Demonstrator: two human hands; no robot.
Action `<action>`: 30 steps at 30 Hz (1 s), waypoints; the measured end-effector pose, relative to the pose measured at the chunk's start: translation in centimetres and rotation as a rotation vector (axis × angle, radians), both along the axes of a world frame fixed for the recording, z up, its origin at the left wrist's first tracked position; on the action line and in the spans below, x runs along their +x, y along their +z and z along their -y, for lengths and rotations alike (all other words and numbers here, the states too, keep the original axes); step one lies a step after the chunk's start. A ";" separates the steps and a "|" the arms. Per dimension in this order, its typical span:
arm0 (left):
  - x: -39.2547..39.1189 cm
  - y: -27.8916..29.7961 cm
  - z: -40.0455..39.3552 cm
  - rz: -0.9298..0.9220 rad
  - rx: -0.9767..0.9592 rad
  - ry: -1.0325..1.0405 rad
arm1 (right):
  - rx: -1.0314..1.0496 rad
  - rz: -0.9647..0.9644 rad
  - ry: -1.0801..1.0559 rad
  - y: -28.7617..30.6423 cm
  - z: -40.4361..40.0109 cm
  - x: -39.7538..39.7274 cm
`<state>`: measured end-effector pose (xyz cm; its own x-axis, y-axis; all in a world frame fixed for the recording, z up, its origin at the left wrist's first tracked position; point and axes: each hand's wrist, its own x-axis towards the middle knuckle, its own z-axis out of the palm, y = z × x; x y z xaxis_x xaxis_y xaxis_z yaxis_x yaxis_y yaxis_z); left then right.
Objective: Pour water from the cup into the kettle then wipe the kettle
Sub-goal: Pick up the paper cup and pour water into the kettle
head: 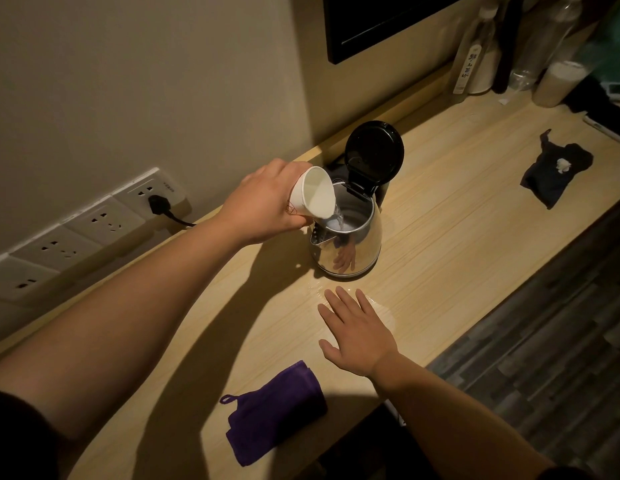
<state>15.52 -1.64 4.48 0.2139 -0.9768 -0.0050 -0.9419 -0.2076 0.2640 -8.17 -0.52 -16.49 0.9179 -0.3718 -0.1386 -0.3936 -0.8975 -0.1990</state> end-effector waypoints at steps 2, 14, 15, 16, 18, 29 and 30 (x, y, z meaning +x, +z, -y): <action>0.0 0.1 0.0 -0.001 0.000 -0.008 | 0.001 0.007 0.000 0.0 0.0 -0.1; 0.4 0.5 0.4 -0.002 0.046 -0.022 | 0.009 0.001 0.003 0.0 0.0 -0.1; 0.4 0.6 0.4 0.002 0.049 -0.024 | 0.007 0.002 0.003 0.1 0.0 -0.1; 0.4 0.6 0.5 0.009 0.054 -0.025 | 0.006 0.002 0.003 0.1 0.0 -0.1; 0.3 0.8 0.5 0.030 0.062 -0.034 | 0.006 -0.002 0.005 0.2 0.0 -0.1; 0.1 1.1 1.2 0.088 0.080 -0.068 | 0.009 -0.004 0.000 0.1 0.0 0.0; 0.1 1.0 1.2 0.092 0.085 -0.073 | 0.011 -0.001 0.000 0.0 0.0 0.0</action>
<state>15.61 -2.87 5.52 0.1459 -0.9867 -0.0719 -0.9746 -0.1558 0.1607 -8.16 -0.53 -16.48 0.9179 -0.3699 -0.1433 -0.3934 -0.8955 -0.2081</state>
